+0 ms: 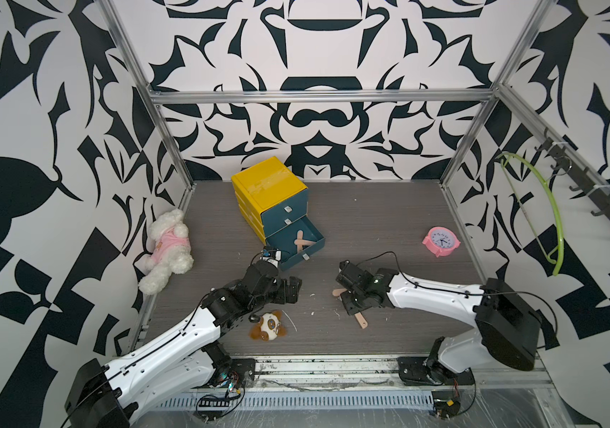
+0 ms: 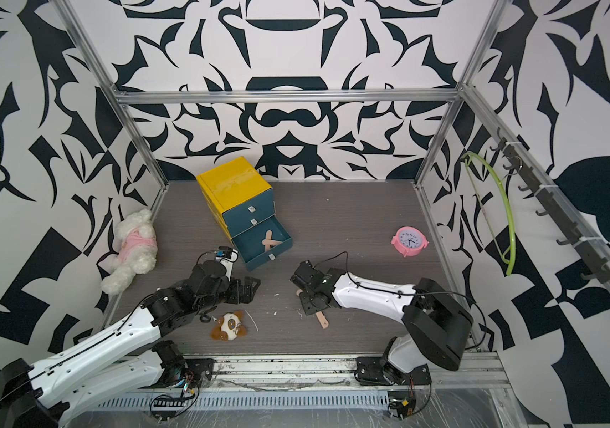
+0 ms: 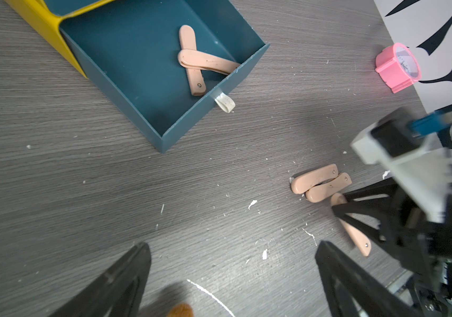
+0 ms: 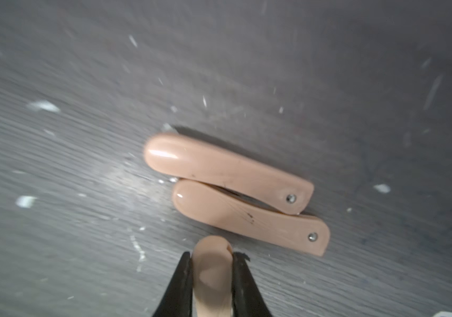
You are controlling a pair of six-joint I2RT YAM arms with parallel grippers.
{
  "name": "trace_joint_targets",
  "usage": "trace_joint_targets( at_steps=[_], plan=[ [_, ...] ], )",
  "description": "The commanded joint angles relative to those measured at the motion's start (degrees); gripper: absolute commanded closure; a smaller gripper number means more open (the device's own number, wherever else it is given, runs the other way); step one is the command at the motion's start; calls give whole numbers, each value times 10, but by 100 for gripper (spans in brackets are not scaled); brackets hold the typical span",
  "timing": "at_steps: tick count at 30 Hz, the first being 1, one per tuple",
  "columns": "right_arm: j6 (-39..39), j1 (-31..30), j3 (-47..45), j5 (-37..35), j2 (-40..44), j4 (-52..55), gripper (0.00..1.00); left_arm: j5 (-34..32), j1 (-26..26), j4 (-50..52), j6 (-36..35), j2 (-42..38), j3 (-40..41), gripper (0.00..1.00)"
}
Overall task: Place the fruit knives into the drawer by color
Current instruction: Pick up the fruit knife from the center of the board.
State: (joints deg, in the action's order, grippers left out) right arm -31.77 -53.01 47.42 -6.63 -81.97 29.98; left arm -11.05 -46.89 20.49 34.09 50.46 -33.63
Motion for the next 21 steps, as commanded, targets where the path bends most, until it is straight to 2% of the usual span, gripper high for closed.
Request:
trace_joint_targets(
  at_steps=[1, 7, 18, 21],
  plan=[
    [-11, 0, 50, -22, 34, -49, 85, -18, 1, 18, 1, -7, -11, 1],
    [-54, 20, 149, -31, -11, -151, 86, -39, 1, 26, 10, -24, 0, 1],
    [-263, 92, 293, -29, -195, -331, 87, -35, 1, 51, 14, -30, -12, 1],
    [-294, 104, 318, -20, -237, -361, 87, -33, 1, 52, 16, -36, -11, 1]
  ],
)
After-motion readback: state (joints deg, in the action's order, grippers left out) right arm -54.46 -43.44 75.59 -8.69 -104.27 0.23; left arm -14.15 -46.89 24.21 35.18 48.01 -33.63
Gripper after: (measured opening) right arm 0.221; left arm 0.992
